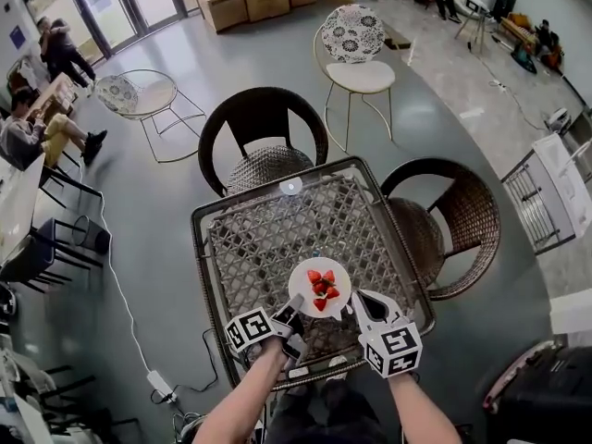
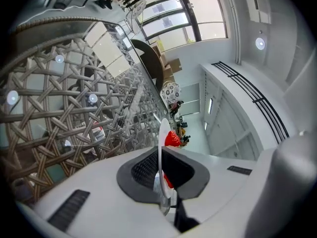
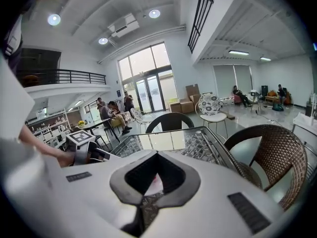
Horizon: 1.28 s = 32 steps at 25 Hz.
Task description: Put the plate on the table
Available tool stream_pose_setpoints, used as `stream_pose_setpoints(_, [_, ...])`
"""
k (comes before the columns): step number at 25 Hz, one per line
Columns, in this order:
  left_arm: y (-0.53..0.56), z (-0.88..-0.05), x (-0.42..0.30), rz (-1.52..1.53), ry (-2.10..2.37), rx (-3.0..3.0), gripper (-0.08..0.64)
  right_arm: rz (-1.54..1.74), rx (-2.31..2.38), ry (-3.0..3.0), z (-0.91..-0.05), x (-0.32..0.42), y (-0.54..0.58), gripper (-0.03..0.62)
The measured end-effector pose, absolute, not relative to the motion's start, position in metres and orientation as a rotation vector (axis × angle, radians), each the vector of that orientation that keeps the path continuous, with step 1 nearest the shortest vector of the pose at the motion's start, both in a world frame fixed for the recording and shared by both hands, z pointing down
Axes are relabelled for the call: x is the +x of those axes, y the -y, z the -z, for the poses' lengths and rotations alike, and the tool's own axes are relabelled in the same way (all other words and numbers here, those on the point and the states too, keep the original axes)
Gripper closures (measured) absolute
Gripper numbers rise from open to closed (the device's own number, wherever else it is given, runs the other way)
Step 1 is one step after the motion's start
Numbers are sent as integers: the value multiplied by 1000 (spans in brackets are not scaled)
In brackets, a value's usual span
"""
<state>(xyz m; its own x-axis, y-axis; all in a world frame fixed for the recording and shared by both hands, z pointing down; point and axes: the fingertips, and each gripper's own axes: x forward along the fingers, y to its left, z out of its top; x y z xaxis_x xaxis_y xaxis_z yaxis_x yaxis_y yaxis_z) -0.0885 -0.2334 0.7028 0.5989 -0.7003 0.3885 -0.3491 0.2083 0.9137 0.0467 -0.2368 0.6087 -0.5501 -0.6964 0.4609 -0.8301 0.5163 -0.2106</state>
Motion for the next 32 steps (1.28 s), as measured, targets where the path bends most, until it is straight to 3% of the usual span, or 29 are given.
stream_pose_setpoints(32, [266, -759, -62, -5, 1093, 1440, 541, -673, 1258, 2383, -645, 64, 235, 588])
